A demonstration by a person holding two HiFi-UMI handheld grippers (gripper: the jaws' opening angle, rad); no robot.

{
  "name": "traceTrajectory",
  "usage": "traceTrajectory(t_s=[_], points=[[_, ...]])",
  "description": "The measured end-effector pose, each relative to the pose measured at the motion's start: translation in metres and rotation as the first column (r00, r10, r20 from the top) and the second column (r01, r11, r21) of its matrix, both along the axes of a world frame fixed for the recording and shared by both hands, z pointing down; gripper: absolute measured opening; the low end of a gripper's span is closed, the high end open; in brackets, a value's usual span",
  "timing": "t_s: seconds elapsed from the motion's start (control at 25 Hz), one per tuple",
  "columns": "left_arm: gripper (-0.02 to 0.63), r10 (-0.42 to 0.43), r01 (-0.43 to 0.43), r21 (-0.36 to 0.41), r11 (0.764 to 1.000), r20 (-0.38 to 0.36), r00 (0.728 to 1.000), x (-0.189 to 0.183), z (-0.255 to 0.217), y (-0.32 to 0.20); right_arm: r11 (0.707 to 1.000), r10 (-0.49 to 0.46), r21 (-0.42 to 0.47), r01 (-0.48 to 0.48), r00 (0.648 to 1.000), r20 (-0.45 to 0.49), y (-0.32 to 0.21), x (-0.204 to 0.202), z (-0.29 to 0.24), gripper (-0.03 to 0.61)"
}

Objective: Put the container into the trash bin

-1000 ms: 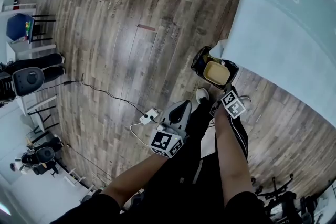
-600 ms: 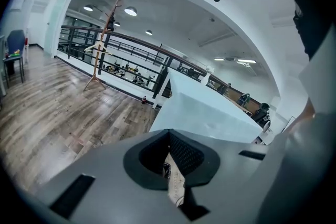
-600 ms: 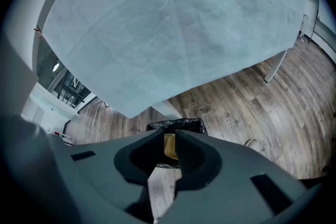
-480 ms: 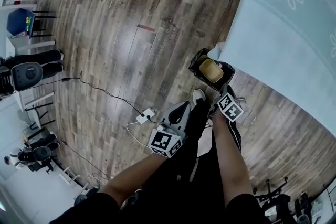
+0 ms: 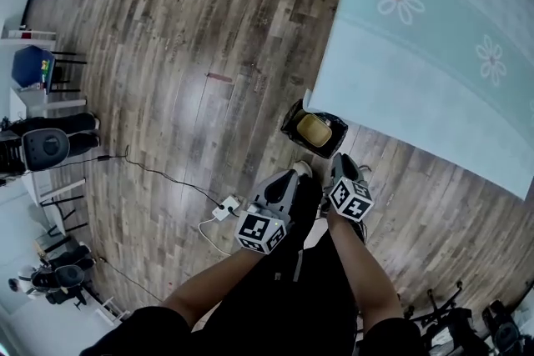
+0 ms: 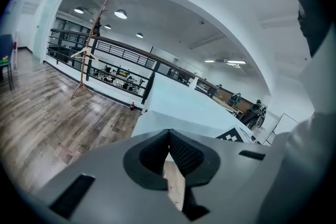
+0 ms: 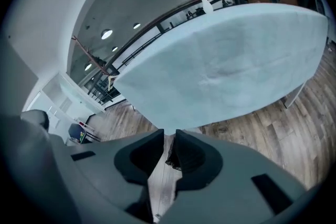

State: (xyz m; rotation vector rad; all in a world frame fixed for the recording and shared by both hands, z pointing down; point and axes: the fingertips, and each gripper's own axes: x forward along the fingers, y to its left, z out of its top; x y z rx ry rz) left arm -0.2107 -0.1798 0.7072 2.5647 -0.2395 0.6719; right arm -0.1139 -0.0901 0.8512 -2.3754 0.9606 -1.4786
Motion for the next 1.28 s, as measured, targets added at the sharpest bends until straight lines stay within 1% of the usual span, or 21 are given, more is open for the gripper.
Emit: traceTrajectory(t_s=[0.08,0.2,0.32,0.48,0.56,0.72,0.88,0.96,1.12,1.2,1.28], points=[[0.014,0.028,-0.028,0.003,1.0,-0.019,0.999,0.012,-0.012,0.01,1.0,-0.024,0.009,0.024,0.999,-0.046,0.01,0.005,-0.028,0.069],[0.014,0.053,-0.052,0.013,0.999,-0.044,0.998,0.031,-0.035,0.024,0.999,-0.034,0.028,0.037,0.994,-0.107,0.027,0.015,-0.073,0.069],[0.014,0.079,-0.077,0.032,0.996,-0.06,0.995,0.051,-0.054,0.048,0.999,-0.034,0.022,0.039,0.981,-0.193,0.052,0.028,-0.115,0.068],[0.014,0.128,-0.125,0.037,0.991,-0.092,0.988,0.076,-0.084,0.101,0.999,-0.027,0.025,0.034,0.971,-0.237,0.098,0.038,-0.161,0.067],[0.014,0.171,-0.165,0.059,0.984,-0.116,0.978,0.093,-0.103,0.129,0.999,-0.032,0.032,0.042,0.964,-0.263,0.123,0.049,-0.188,0.067],[0.014,0.246,-0.234,0.093,0.968,-0.153,0.957,0.12,-0.135,0.181,0.997,-0.008,0.066,0.031,0.95,-0.314,0.174,0.07,-0.238,0.066],[0.014,0.272,-0.258,0.1,0.961,-0.189,0.944,0.149,-0.162,0.23,0.995,0.011,0.097,0.029,0.919,-0.394,0.225,0.096,-0.29,0.05],[0.014,0.297,-0.278,0.117,0.953,-0.213,0.931,0.167,-0.176,0.255,0.994,0.036,0.111,0.014,0.9,-0.435,0.251,0.112,-0.314,0.038],[0.014,0.343,-0.312,0.157,0.937,-0.256,0.904,0.196,-0.205,0.296,0.989,0.093,0.147,-0.022,0.864,-0.496,0.291,0.134,-0.352,0.037],[0.014,0.344,-0.314,0.148,0.938,-0.267,0.9,0.205,-0.219,0.312,0.985,0.121,0.169,-0.036,0.843,-0.525,0.307,0.14,-0.37,0.037],[0.014,0.333,-0.313,0.114,0.943,-0.29,0.897,0.214,-0.235,0.326,0.98,0.14,0.193,-0.037,0.82,-0.555,0.32,0.146,-0.389,0.037]])
